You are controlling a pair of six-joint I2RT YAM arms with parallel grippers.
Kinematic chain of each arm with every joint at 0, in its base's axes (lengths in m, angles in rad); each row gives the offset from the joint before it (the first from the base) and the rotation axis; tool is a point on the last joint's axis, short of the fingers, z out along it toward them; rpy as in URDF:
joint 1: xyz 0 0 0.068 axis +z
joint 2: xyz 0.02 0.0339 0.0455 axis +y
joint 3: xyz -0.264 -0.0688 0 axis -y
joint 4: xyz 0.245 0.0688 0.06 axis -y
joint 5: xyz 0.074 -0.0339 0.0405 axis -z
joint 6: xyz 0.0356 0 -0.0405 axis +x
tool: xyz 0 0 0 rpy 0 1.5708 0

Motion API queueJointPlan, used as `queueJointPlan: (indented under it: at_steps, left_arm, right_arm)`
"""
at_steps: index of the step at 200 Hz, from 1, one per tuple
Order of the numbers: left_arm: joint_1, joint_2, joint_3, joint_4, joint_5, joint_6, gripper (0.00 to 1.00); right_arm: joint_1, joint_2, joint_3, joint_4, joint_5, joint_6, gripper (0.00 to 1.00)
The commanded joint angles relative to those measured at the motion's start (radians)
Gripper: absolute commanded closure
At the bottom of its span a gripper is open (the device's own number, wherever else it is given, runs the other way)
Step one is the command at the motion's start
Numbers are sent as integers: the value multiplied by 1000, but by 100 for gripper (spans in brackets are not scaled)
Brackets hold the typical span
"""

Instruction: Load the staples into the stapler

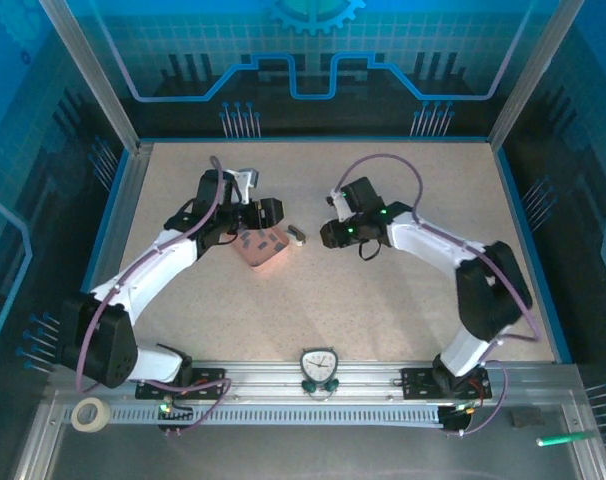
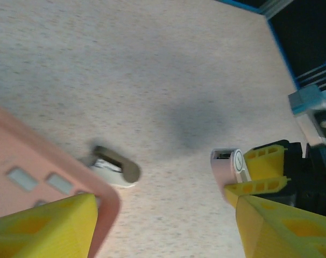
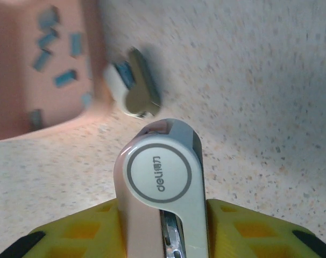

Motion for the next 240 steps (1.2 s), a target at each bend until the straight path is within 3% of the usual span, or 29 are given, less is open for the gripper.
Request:
queueJointPlan:
  at_steps: [1, 27, 73, 136, 208, 240]
  left_arm:
    - [-23, 1, -5, 83, 143, -136, 31]
    - [-47, 39, 27, 92, 211, -166, 31]
    - [-92, 100, 56, 162, 343, -244, 31]
    - [-127, 128, 56, 270, 375, -296, 32]
    - [-156, 172, 119, 149, 393, -217, 51]
    - [-158, 182, 130, 126, 410, -195, 68]
  right_arm:
    - [5, -95, -66, 167, -89, -93, 60]
    - [11, -179, -113, 217, -135, -149, 61]
    - [37, -272, -171, 274, -107, -245, 62]
    - [65, -306, -197, 279, -62, -315, 63]
    - [79, -296, -182, 281, -35, -330, 63]
    - [79, -296, -181, 282, -20, -332, 63]
